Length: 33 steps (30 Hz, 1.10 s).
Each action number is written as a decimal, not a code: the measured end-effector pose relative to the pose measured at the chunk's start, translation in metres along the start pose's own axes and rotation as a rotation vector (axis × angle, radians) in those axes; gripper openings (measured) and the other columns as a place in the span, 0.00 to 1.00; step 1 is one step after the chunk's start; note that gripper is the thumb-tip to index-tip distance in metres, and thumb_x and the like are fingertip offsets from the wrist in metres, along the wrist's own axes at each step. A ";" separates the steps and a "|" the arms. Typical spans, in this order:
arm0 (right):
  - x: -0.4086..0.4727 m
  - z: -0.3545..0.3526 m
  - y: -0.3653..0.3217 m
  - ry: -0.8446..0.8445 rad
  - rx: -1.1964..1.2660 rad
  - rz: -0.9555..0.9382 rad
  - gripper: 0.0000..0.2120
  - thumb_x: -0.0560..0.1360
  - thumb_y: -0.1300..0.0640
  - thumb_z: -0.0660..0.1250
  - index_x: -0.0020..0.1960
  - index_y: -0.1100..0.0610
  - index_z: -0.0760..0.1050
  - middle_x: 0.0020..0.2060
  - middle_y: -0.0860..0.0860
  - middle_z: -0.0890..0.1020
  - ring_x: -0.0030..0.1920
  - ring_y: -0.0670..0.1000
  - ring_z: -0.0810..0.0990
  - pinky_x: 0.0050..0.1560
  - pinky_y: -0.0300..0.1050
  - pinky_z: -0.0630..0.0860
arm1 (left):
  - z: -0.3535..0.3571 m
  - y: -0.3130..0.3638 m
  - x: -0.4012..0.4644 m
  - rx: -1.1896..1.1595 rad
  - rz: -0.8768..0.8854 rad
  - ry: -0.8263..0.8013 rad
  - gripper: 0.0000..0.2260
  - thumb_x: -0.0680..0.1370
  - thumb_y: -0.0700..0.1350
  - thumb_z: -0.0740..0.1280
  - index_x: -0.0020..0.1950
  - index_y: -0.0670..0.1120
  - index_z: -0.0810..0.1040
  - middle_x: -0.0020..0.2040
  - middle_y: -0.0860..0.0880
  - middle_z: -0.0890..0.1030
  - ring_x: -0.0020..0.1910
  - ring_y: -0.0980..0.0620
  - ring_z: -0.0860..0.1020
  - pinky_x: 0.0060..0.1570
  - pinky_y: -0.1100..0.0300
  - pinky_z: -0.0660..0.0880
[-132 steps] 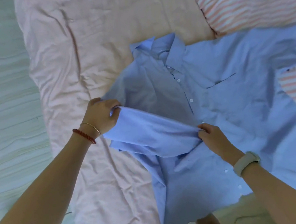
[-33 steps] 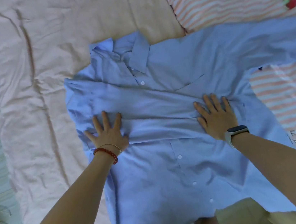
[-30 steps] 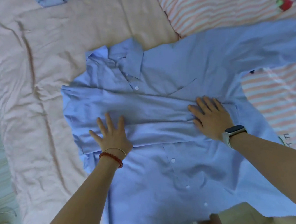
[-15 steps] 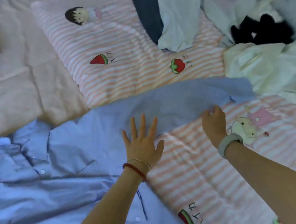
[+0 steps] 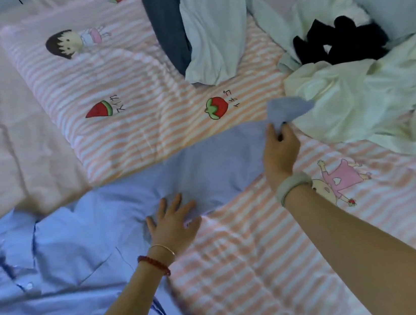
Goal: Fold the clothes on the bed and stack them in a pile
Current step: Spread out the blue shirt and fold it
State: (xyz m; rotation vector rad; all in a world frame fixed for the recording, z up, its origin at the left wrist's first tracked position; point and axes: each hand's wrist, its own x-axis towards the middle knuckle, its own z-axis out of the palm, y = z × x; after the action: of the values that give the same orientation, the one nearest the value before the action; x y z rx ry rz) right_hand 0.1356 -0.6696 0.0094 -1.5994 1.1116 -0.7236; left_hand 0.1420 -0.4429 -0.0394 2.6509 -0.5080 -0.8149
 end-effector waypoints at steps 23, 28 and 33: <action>-0.345 0.035 0.037 -1.015 -0.712 -1.389 0.06 0.64 0.59 0.74 0.40 0.53 0.81 0.37 0.48 0.79 0.36 0.52 0.77 0.40 0.45 0.63 | -0.055 -0.246 -0.205 -1.530 -0.581 0.427 0.13 0.73 0.27 0.63 0.47 0.44 0.75 0.44 0.46 0.79 0.36 0.54 0.79 0.34 0.65 0.78; -0.391 0.050 0.027 -0.979 -0.958 -1.213 0.29 0.58 0.57 0.79 0.59 0.57 0.78 0.52 0.57 0.80 0.49 0.56 0.80 0.49 0.53 0.75 | -0.053 -0.316 -0.281 -1.644 -0.642 0.545 0.14 0.75 0.30 0.62 0.57 0.44 0.74 0.40 0.46 0.79 0.36 0.52 0.80 0.33 0.66 0.78; -0.444 0.068 0.040 -1.177 -1.168 -1.102 0.31 0.70 0.58 0.71 0.71 0.55 0.66 0.67 0.61 0.69 0.66 0.59 0.70 0.63 0.62 0.65 | -0.021 -0.380 -0.340 -1.496 -0.873 0.368 0.14 0.74 0.31 0.65 0.57 0.43 0.77 0.45 0.43 0.79 0.40 0.48 0.77 0.39 0.60 0.76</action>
State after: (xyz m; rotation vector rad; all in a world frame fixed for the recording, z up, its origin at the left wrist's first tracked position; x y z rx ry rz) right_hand 0.0068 -0.2389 -0.0184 -2.9853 -0.4937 0.4813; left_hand -0.0182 0.0408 -0.0135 1.3667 1.0401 -0.4790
